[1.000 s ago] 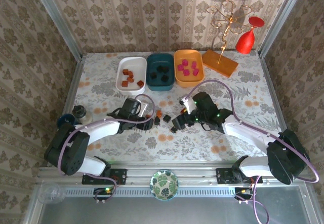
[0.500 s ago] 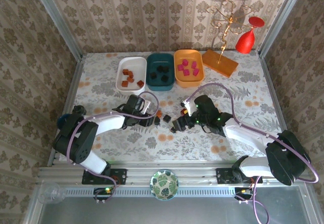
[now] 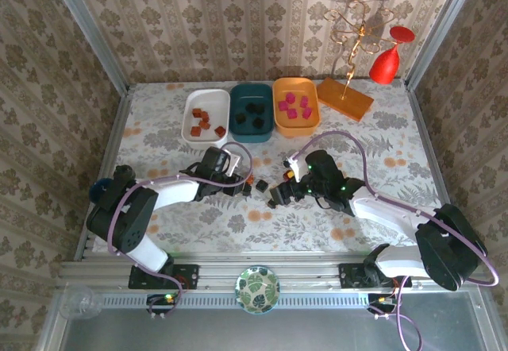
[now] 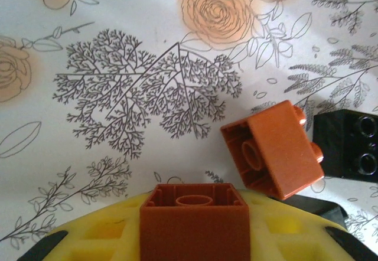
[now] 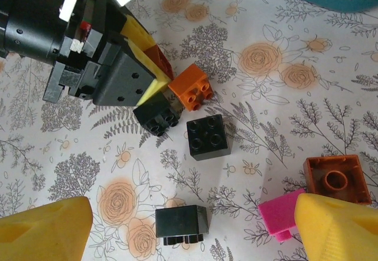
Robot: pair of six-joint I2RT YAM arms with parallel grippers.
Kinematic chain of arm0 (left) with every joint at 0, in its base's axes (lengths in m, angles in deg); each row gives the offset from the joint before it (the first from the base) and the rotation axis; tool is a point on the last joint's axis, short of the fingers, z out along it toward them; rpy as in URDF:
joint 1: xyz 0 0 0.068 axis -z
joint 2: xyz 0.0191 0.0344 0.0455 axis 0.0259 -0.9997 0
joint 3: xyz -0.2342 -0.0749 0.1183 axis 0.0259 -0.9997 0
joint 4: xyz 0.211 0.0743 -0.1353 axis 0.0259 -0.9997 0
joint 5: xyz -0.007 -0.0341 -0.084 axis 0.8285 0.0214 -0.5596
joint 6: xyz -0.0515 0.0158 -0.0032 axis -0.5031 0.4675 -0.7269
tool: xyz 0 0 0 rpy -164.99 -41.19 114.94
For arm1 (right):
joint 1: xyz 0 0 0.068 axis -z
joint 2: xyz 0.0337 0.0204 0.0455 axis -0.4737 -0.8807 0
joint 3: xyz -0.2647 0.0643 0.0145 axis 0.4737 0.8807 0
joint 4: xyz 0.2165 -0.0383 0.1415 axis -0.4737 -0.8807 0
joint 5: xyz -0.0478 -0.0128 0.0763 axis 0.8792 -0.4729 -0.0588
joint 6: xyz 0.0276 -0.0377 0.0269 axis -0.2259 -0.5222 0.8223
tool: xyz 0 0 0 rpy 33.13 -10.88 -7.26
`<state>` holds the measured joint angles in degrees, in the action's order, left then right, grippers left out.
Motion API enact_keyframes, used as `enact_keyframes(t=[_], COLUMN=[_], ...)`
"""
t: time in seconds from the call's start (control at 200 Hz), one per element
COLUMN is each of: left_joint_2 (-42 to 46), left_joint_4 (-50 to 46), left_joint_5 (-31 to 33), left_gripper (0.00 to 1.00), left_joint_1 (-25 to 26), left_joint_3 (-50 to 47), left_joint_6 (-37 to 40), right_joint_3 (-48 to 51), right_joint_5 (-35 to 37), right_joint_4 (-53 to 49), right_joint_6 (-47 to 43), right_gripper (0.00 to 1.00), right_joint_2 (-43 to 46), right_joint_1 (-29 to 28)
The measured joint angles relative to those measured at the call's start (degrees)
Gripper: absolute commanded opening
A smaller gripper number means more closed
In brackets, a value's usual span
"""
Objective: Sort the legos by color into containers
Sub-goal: Pick up the lego from the center of the table, then place the lego in the container.
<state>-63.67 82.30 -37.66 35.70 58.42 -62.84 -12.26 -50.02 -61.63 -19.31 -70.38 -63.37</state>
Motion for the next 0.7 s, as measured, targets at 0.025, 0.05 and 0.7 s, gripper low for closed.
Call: enact_keyframes(t=[0.025, 0.05, 0.7], left_joint_2=[0.24, 0.66, 10.49], left_joint_4=[0.28, 0.42, 0.17], left_joint_5=[0.17, 0.35, 3.63], left_gripper=[0.33, 0.33, 0.33], left_joint_1=[0.00, 0.00, -10.64], left_joint_3=[-0.24, -0.55, 6.69], left_joint_6=[-0.17, -0.37, -3.98], right_joint_3=[0.17, 0.37, 6.21], right_joint_5=[0.00, 0.00, -1.46], right_joint_4=[0.15, 0.42, 8.90], right_joint_6=[0.04, 0.13, 1.66], right_gripper=[0.90, 0.90, 0.91], right_joint_2=[0.00, 0.07, 7.30], right_joint_1=[0.00, 0.00, -0.17])
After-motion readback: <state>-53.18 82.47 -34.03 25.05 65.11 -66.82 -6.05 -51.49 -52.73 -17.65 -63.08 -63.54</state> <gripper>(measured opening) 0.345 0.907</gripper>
